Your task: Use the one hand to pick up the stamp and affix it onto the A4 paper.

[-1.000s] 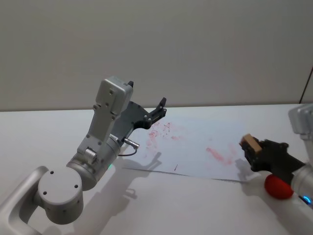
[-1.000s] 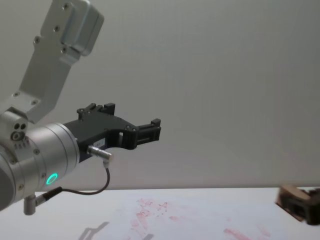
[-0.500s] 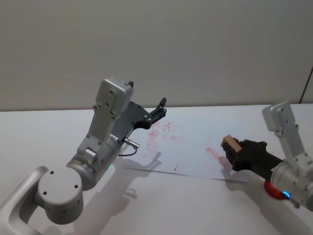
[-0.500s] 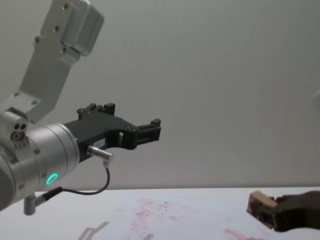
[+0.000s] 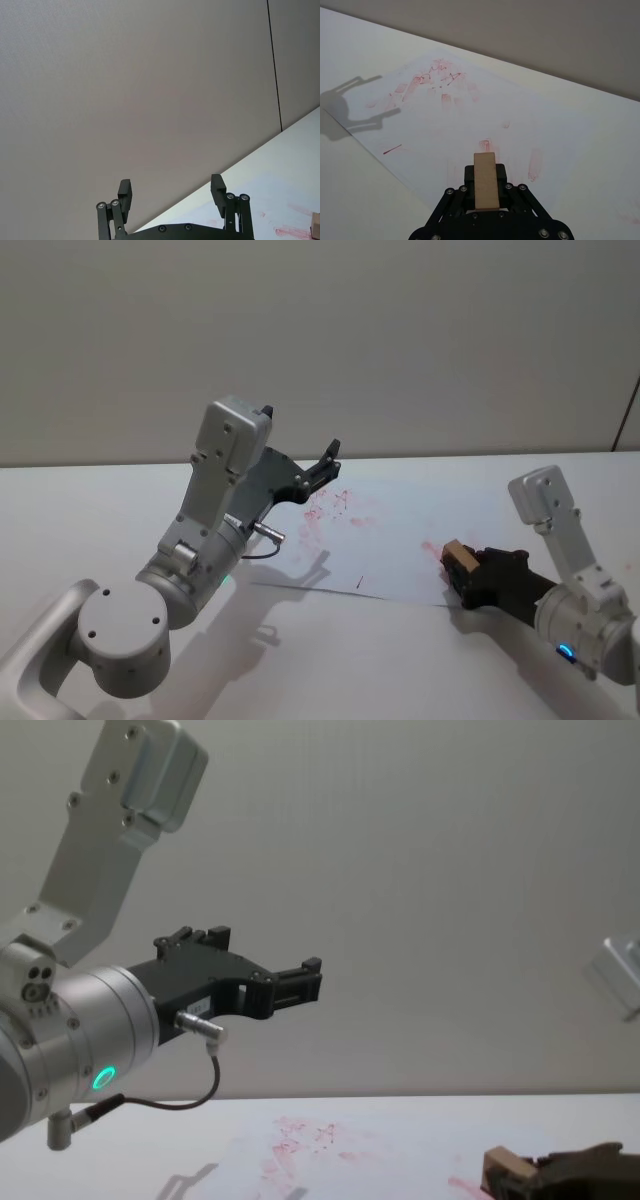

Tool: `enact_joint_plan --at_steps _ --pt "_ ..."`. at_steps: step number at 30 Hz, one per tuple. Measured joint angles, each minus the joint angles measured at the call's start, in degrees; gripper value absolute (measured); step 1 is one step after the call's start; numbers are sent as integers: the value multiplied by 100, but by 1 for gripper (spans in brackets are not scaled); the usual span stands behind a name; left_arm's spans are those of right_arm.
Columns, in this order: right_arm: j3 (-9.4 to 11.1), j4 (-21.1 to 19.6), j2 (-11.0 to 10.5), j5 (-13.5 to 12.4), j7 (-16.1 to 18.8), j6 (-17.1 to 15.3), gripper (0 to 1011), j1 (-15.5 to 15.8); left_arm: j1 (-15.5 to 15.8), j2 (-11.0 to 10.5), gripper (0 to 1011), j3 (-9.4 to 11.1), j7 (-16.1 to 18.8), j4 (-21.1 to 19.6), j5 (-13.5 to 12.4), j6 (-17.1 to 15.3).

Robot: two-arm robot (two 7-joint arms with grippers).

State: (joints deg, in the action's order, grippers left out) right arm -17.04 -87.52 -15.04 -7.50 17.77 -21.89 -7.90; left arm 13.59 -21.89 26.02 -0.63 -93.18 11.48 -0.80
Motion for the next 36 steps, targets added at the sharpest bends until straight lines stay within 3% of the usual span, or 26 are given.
enact_joint_plan --at_steps 24,36 --pt "-24 118 -24 46 -201 -147 220 118 0 0 1001 0 0 0 0 0" --pt "-46 214 107 -149 -324 184 220 52 0 0 1001 0 0 0 0 0"
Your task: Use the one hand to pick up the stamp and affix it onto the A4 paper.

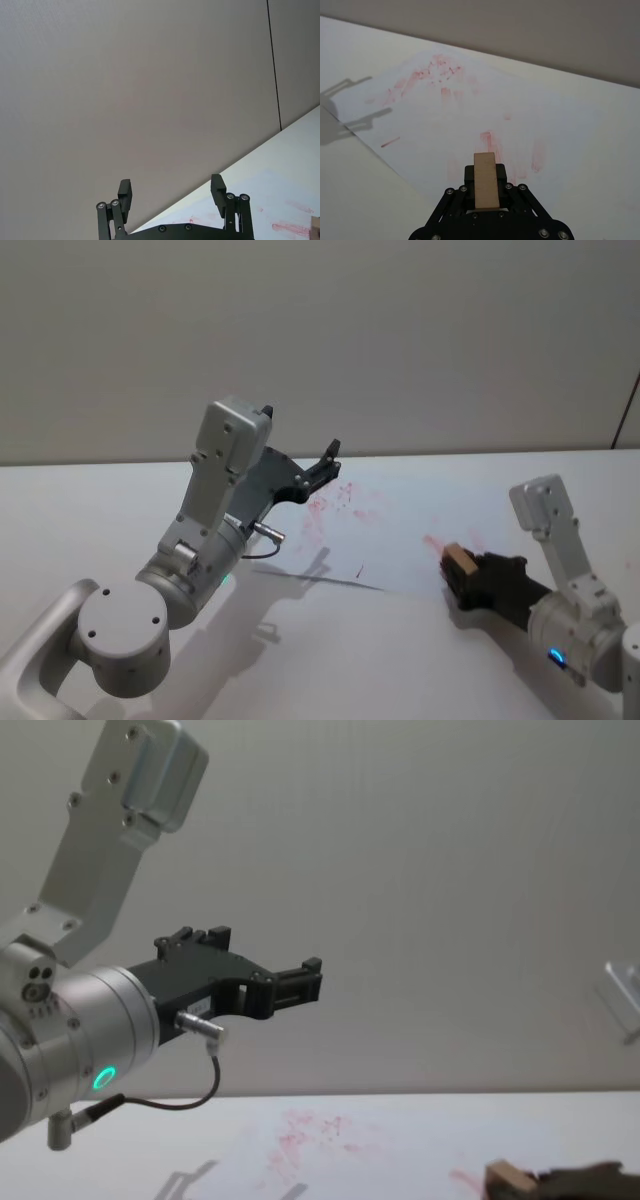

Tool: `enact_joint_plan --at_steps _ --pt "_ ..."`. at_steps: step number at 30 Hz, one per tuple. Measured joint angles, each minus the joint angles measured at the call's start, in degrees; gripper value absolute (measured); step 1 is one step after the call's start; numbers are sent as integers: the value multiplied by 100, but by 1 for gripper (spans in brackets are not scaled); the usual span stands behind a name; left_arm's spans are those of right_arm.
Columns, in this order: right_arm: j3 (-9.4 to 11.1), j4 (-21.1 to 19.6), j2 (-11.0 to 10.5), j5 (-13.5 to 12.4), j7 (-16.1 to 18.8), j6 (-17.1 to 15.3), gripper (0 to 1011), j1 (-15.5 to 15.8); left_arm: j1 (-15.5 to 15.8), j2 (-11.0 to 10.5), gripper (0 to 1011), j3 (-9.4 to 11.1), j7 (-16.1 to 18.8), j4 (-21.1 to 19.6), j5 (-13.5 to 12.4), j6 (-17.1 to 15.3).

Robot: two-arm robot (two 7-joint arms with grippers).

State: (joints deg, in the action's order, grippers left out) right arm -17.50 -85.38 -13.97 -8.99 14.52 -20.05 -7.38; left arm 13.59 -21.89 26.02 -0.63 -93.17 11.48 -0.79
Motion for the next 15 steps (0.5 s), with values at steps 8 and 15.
enact_joint_plan --at_steps 8,15 --pt "55 -218 135 -407 -123 257 220 -156 0 0 1001 0 1 0 0 0" --pt "185 -579 108 -801 -333 279 220 -159 0 0 1001 0 1 0 0 0"
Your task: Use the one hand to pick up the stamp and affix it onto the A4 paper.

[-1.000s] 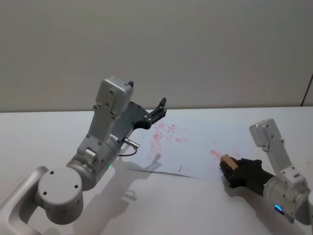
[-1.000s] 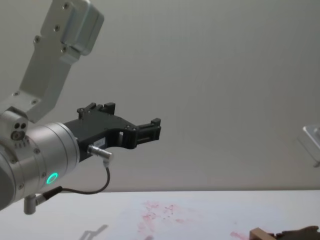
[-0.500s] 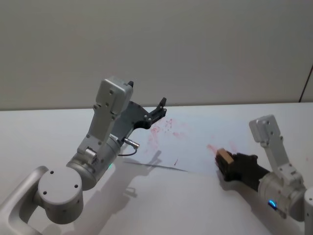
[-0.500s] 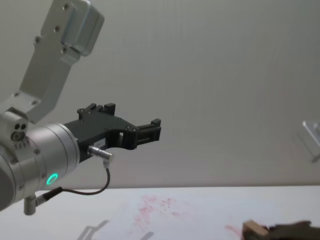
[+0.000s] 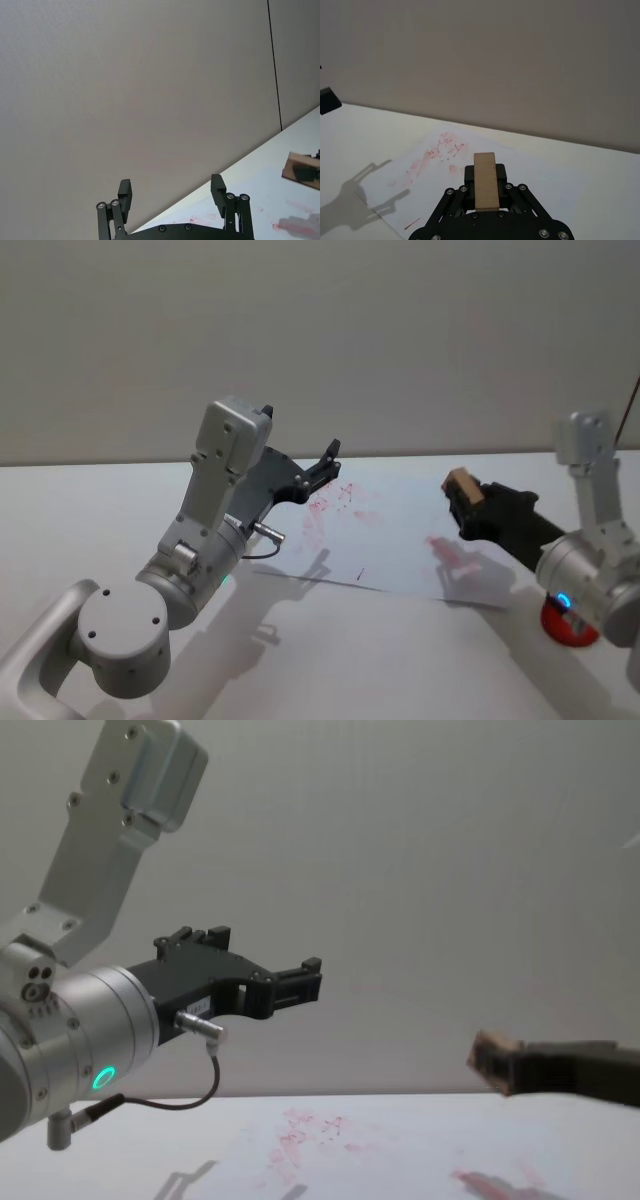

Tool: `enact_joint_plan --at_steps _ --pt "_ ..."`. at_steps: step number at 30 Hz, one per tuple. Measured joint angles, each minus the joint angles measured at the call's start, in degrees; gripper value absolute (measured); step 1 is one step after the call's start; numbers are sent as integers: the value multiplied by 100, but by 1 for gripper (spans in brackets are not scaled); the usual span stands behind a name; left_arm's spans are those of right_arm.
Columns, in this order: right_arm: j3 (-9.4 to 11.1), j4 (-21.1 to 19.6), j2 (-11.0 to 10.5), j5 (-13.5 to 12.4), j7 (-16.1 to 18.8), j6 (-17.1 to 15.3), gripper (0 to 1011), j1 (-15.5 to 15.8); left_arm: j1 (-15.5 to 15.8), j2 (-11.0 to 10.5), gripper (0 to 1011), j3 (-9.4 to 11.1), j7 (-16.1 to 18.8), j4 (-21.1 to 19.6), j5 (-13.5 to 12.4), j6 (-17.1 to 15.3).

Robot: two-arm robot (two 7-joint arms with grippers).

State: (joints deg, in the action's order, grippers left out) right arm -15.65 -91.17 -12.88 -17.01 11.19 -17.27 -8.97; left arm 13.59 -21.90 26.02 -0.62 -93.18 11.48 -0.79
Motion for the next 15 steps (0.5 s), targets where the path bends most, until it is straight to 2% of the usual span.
enact_joint_plan --at_steps 5,12,15 --pt "126 -252 -147 -216 -157 -106 220 129 0 0 1001 0 0 0 0 0" --pt "345 -629 -492 -470 -369 -385 220 476 0 0 1001 0 0 0 0 0" --pt "466 -812 -704 -578 -456 -555 220 700 0 0 1001 0 0 0 0 0"
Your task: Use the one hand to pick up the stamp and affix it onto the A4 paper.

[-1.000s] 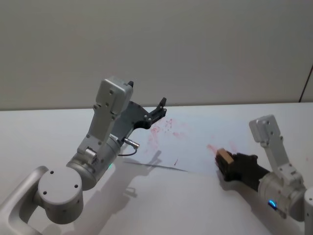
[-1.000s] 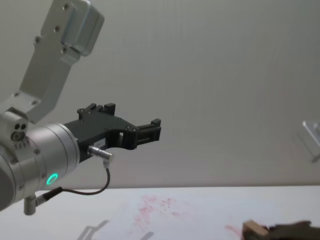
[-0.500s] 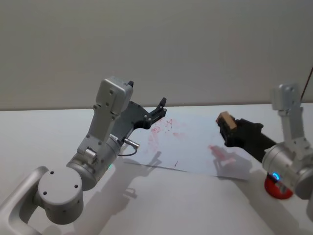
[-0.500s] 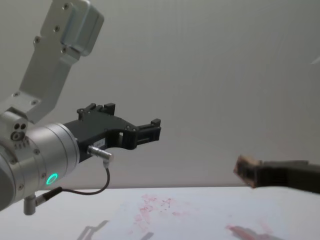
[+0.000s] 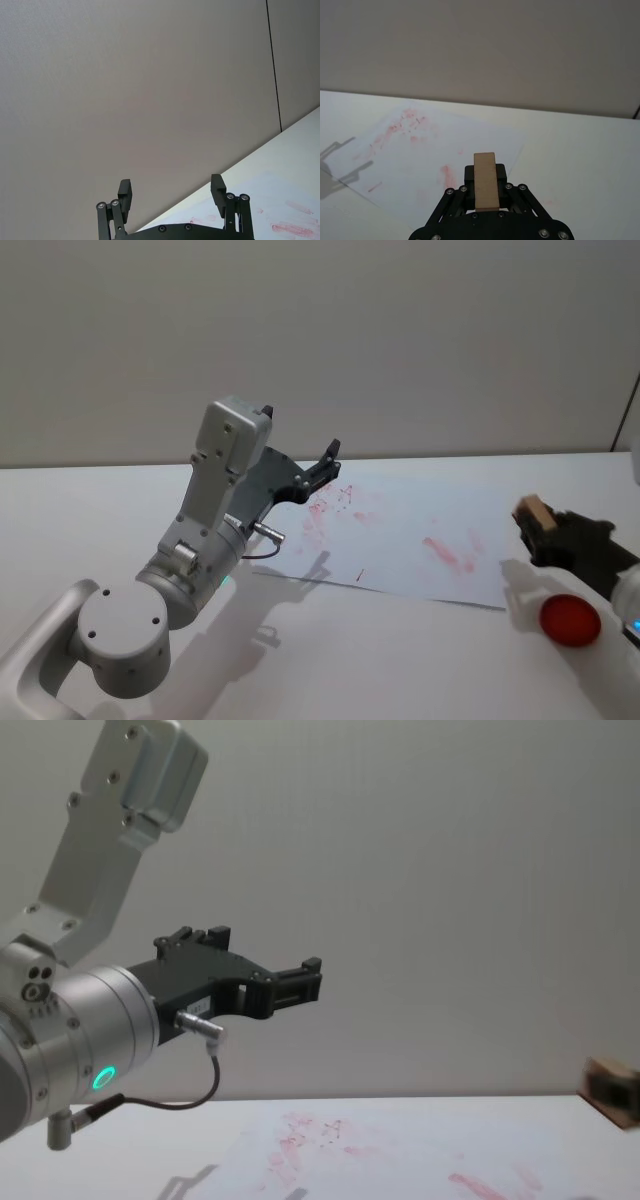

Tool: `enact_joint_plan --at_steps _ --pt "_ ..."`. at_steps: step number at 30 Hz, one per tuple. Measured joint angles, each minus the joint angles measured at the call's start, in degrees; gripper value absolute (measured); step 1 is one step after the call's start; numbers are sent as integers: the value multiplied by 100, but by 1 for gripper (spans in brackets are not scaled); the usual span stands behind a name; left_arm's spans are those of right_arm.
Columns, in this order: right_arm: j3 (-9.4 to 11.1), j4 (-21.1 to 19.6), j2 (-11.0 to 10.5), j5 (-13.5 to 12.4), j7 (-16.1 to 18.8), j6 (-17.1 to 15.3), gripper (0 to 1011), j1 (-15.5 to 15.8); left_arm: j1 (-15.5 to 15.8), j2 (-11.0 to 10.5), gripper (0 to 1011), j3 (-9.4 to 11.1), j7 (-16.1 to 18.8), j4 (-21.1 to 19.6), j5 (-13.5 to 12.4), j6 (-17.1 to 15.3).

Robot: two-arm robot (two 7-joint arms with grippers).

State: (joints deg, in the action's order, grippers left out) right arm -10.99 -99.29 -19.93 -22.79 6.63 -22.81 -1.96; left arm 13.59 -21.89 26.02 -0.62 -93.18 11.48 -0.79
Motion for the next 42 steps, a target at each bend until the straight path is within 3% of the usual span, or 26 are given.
enact_joint_plan --at_steps 8,16,39,42 --pt "188 -278 -392 -108 -48 -238 220 415 0 0 1001 0 0 0 0 0" --pt "269 -378 -636 -54 76 -378 220 622 0 0 1001 0 0 0 0 0" --pt "308 -454 -948 218 361 -707 220 896 0 0 1001 0 0 0 0 0" --pt "306 -456 -966 246 375 -726 276 918 0 0 1001 0 0 0 0 0"
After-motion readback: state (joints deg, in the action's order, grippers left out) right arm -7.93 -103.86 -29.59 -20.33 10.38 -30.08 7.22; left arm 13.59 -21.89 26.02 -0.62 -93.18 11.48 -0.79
